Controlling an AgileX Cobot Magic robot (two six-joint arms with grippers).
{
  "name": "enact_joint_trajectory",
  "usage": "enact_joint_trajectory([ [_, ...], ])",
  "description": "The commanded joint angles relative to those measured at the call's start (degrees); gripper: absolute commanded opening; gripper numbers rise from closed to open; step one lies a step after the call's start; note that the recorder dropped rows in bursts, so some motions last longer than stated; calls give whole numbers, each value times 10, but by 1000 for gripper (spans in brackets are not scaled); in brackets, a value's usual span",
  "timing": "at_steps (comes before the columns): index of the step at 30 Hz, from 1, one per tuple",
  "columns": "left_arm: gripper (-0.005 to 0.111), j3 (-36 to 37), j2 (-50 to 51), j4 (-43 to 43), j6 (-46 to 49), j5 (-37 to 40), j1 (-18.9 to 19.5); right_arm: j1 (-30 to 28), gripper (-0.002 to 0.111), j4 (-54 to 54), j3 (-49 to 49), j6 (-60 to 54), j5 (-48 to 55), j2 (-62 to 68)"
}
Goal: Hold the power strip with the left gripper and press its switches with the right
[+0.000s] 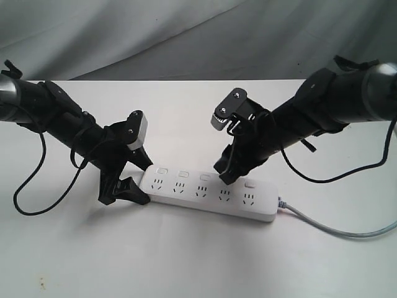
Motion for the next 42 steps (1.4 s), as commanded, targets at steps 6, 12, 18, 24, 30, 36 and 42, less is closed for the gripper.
enact_joint_trajectory([
  [6,66,1,4,11,-2,-2,-3,-6,39,-14,-9,-8,58,-58],
  [12,66,1,4,11,-2,-2,-3,-30,39,-18,39,-8,61,-97],
  [18,66,1,4,11,-2,-2,-3,-47,39,-18,82,-8,39,-106],
  [24,66,1,4,11,-2,-2,-3,-47,39,-18,85,-8,27,-86],
  [30,66,1,4,11,-2,-2,-3,-47,39,-18,85,-8,-1,-60],
  [36,66,1,4,11,-2,-2,-3,-47,39,-22,85,-9,-7,-47],
  [42,66,1,4,11,-2,-2,-3,-47,39,-24,85,-9,-22,-36],
])
